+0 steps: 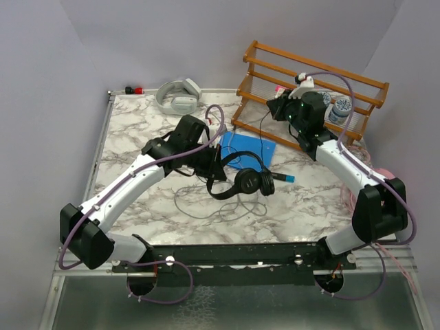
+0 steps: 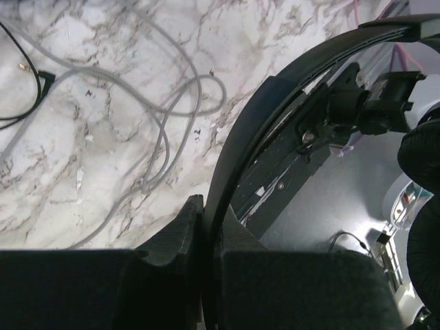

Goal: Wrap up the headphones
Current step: Wrap the headphones cable around the headphones.

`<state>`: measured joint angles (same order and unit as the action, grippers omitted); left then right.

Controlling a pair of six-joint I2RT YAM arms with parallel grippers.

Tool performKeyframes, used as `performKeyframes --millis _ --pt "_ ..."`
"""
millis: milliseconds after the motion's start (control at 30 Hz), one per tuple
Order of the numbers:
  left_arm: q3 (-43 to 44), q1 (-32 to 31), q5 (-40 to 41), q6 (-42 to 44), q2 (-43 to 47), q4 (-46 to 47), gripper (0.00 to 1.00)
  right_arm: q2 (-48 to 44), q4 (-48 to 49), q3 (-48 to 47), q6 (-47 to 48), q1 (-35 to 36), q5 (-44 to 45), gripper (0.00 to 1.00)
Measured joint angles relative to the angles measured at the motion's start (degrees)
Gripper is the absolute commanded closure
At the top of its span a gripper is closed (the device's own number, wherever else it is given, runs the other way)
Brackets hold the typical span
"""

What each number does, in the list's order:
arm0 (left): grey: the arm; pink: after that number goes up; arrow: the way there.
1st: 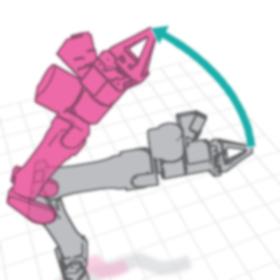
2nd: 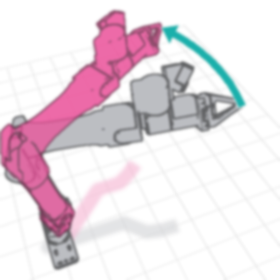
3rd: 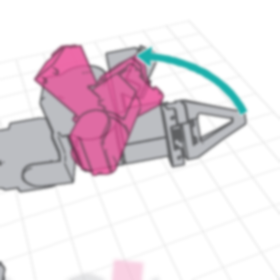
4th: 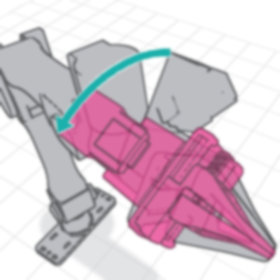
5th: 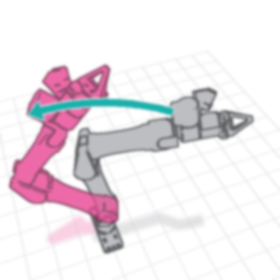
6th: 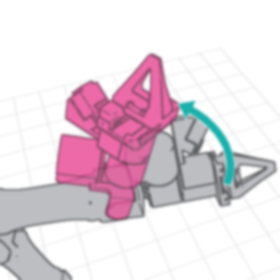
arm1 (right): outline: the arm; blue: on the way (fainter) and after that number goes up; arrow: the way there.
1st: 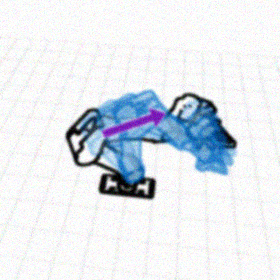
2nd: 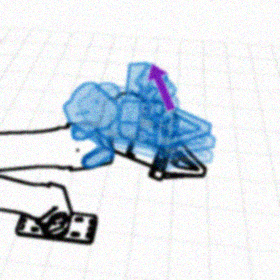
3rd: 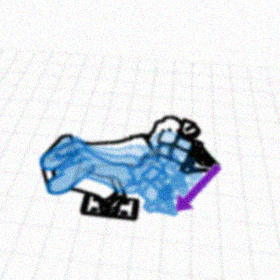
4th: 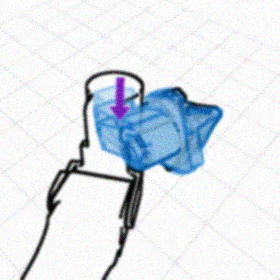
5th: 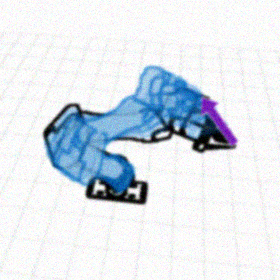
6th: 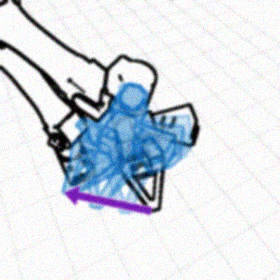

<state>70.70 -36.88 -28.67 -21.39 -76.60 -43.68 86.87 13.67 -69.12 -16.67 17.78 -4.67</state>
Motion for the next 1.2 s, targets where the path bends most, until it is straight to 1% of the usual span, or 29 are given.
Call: performKeyframes --millis 100,233,400,500,600,700,867,1033,1200 --pt "2.2 0.1 -0.2 -1.2 0.0 1.1 1.0 0.0 1.1 8.2 -2.3 -0.2 -1.7 0.99" --pt "3.7 0.9 -2.3 -4.5 0.6 4.8 1.0 0.0 3.1 15.1 -5.0 -0.3 -4.9 1.0" --pt "5.6 4.3 -5.3 -10.7 0.9 8.7 1.0 0.0 8.8 21.2 -9.0 -0.2 -11.3 1.0" --pt "6.7 6.3 -4.9 -13.3 1.1 11.1 1.0 0.0 13.3 24.2 -10.8 1.0 -14.9 1.0" --pt "7.8 8.0 -3.1 -16.5 1.4 13.1 1.0 0.0 17.9 26.8 -12.5 4.3 -18.1 1.0" --pt "8.6 8.5 -0.3 -19.1 1.5 14.7 1.0 -0.3 23.3 29.4 -13.7 9.7 -21.3 1.0" --pt "8.7 8.5 4.7 -20.6 1.5 15.3 1.0 -1.8 36.9 34.8 -15.3 18.4 -27.4 0.99" --pt "8.3 8.5 13.3 -20.7 2.0 15.3 1.0 -3.4 46.0 36.4 -17.3 21.3 -31.3 0.99" --pt "8.1 8.5 24.4 -19.2 3.9 14.6 1.0 -7.4 53.0 37.6 -20.4 23.1 -33.7 0.97"
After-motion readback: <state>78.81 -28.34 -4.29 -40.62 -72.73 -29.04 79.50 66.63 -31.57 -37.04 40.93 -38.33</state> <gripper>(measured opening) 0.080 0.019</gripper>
